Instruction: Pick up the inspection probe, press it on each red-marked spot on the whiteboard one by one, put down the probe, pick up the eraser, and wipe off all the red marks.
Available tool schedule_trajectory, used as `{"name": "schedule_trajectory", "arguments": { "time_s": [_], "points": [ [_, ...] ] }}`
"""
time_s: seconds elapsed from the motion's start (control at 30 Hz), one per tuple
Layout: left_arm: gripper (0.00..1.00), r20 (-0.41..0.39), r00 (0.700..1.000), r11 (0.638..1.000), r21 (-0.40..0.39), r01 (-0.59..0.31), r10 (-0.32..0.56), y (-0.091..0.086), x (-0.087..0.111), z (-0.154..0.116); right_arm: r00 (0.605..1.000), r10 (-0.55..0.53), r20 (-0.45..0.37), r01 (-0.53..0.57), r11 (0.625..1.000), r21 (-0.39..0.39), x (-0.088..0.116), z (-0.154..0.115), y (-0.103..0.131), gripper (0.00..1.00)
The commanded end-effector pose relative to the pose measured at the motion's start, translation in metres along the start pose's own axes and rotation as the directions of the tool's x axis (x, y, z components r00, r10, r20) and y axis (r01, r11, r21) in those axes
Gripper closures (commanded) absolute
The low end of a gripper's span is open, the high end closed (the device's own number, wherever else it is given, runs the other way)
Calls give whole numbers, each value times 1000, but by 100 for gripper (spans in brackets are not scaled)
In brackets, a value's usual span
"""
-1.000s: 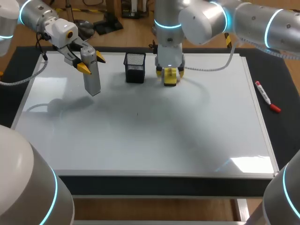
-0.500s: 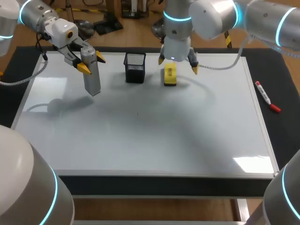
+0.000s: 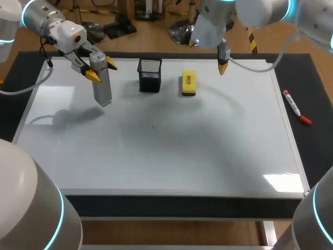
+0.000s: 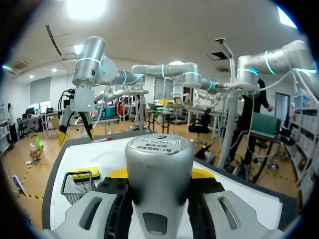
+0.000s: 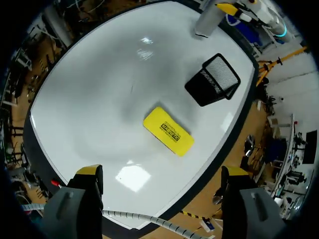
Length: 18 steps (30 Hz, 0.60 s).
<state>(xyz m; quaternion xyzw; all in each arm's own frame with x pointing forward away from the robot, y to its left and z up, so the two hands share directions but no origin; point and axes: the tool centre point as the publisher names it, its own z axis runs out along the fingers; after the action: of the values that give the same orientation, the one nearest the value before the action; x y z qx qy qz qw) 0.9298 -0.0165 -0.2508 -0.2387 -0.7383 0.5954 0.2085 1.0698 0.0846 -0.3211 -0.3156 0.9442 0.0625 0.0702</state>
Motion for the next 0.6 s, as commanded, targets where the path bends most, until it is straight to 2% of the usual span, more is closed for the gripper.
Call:
{"name": "schedule_trajectory", "arguments": {
  "time_s": [0.03, 0.1, 0.23, 0.4, 0.6],
  "points": [
    [100, -5, 1000, 1000, 1, -1, 1, 0, -1, -2, 994, 96, -41, -96, 995, 9, -2, -26, -2, 0],
    [100, -5, 1000, 1000, 1, -1, 1, 0, -1, -2, 988, 153, -38, -152, 988, 21, -8, -35, -2, 0],
    [100, -5, 1000, 1000, 1, -1, 1, 0, -1, -2, 972, 234, -22, -234, 972, -10, -14, -53, 0, 0],
    [100, -5, 1000, 1000, 1, -1, 1, 0, -1, -2, 954, 297, 30, -294, 953, -78, -21, -70, 2, 0],
    [100, -5, 1000, 1000, 1, -1, 1, 0, -1, -2, 933, 351, 77, -340, 933, -120, -26, -83, 3, 0]
  ]
}}
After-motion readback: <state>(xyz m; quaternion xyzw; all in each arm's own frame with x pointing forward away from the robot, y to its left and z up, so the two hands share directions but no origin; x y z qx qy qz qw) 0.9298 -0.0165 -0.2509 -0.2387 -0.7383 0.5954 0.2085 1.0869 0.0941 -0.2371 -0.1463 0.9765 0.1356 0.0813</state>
